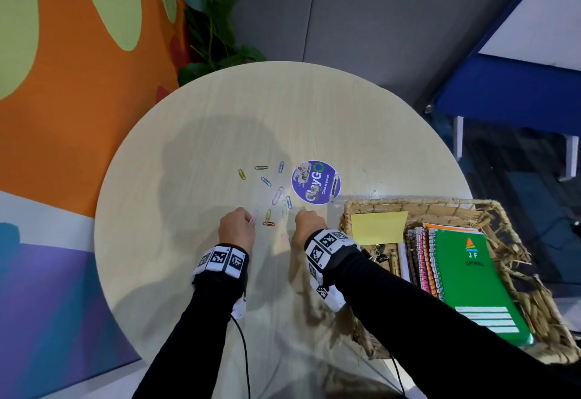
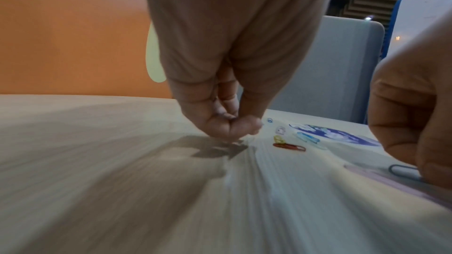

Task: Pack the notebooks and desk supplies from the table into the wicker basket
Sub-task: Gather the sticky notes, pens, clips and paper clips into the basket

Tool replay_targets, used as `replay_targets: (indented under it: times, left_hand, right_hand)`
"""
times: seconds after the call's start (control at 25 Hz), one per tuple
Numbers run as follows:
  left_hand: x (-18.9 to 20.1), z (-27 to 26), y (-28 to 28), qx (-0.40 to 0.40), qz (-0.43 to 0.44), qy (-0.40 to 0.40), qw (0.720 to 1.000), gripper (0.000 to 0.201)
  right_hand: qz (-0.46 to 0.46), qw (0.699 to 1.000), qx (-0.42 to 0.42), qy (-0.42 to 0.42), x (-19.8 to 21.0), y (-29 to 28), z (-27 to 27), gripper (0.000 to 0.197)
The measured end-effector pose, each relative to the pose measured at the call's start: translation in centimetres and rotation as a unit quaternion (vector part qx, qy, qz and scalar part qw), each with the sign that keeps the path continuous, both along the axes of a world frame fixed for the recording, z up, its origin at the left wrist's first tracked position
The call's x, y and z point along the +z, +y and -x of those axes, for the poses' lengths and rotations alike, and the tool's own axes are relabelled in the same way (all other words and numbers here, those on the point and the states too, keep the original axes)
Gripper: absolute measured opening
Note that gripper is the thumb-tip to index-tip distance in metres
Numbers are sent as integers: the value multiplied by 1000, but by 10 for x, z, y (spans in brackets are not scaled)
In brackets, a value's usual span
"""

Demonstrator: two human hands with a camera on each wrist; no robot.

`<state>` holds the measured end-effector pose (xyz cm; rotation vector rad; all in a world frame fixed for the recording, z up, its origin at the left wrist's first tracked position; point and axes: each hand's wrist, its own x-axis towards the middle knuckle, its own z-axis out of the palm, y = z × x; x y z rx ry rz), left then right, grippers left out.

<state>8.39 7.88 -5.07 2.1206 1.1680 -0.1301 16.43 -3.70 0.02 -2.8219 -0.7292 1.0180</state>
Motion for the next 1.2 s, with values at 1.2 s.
replay_targets:
  times: [1.2]
  left_hand:
    - [99,-52,-238,-447,-126,211,860,27]
  right_hand:
    - [-133,987,49,-81,68,-237,-76,10]
